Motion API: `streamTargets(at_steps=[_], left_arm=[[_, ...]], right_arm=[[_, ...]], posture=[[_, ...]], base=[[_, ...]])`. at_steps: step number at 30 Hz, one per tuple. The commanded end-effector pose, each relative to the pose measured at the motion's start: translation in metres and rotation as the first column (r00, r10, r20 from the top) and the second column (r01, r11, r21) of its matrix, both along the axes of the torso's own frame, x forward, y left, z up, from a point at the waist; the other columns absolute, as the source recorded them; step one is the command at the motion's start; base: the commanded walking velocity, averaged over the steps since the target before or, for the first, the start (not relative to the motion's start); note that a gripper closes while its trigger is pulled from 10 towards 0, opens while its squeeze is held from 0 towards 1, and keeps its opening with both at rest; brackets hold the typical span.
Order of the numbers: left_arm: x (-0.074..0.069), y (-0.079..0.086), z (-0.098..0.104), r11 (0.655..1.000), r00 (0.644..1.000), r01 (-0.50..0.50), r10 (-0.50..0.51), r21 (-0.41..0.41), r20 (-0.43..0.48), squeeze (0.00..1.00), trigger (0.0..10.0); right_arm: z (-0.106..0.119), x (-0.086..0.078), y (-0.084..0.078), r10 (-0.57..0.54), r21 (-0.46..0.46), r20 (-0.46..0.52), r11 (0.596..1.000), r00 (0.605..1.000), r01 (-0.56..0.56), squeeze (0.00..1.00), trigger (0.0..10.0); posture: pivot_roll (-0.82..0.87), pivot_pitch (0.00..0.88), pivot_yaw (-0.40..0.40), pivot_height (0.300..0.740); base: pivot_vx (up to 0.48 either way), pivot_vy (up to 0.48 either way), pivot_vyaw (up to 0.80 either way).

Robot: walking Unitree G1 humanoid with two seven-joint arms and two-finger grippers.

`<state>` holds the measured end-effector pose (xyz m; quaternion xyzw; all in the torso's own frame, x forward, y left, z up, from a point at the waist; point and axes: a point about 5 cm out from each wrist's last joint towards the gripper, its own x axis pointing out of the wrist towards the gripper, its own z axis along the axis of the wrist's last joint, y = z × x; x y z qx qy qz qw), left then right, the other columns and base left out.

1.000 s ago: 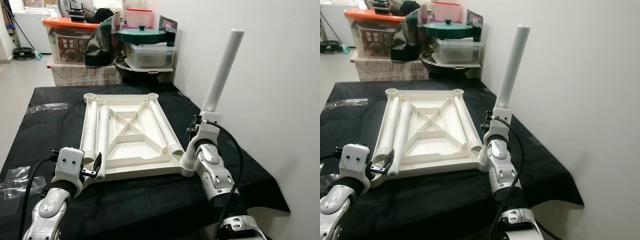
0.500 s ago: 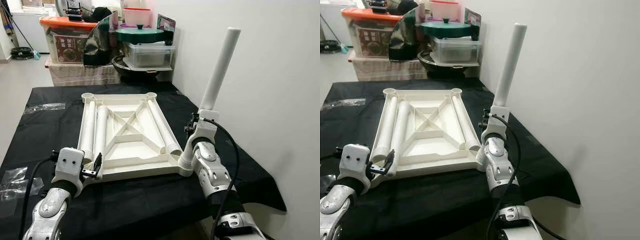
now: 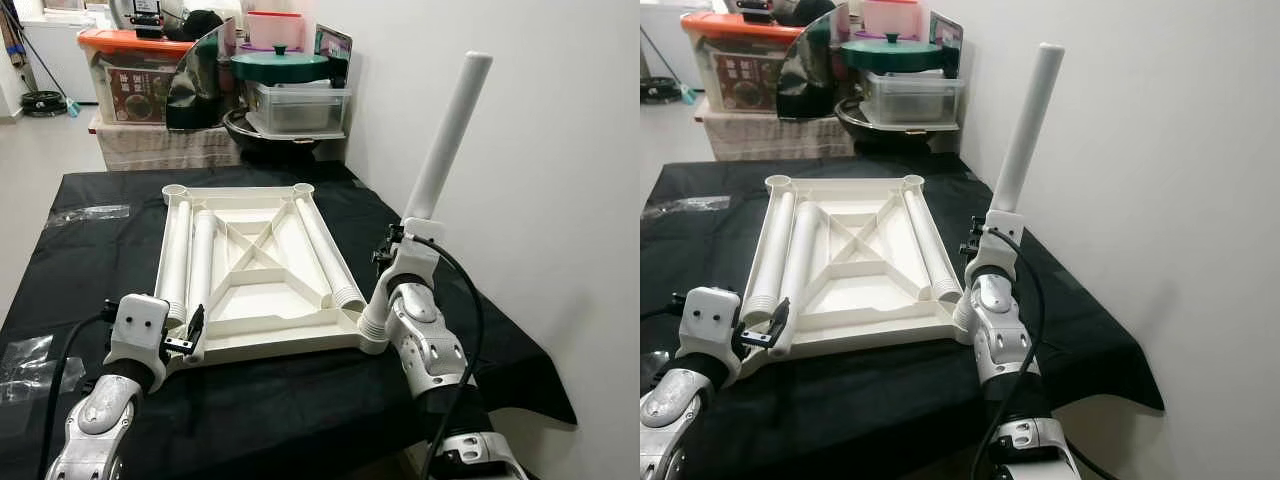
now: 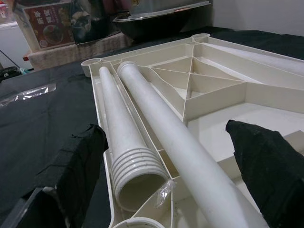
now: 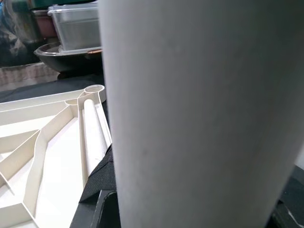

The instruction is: Building children table

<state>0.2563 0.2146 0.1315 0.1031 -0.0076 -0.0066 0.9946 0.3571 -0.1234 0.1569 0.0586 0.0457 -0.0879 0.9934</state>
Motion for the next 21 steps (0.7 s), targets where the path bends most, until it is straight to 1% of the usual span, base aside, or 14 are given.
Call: streamTargets(at_steps=[1, 21], left_arm=[[0.0021, -0.0011, -0.0010, 1.000, 1.000, 0.012, -0.012, 0.012, -0.003, 0.00, 10.0], [0.0028, -0.0024, -0.0025, 1.000, 1.000, 0.021, -0.021, 0.015, -0.006, 0.00, 10.0]], right_arm=[[-0.0366, -0.0091, -0.0086, -0.039, -0.004, -0.181, 0.999, 0.983, 0.039, 0.00, 10.0], [-0.0299, -0.0111, -0.0076, -0.035, -0.019, -0.145, 0.999, 0.989, 0.033, 0.00, 10.0]], posture=[[0.08, 0.000, -0.086, 0.740], [0.08, 0.000, -0.084, 0.740]], base=[[0.000, 0.000, 0.00], [0.000, 0.000, 0.00]])
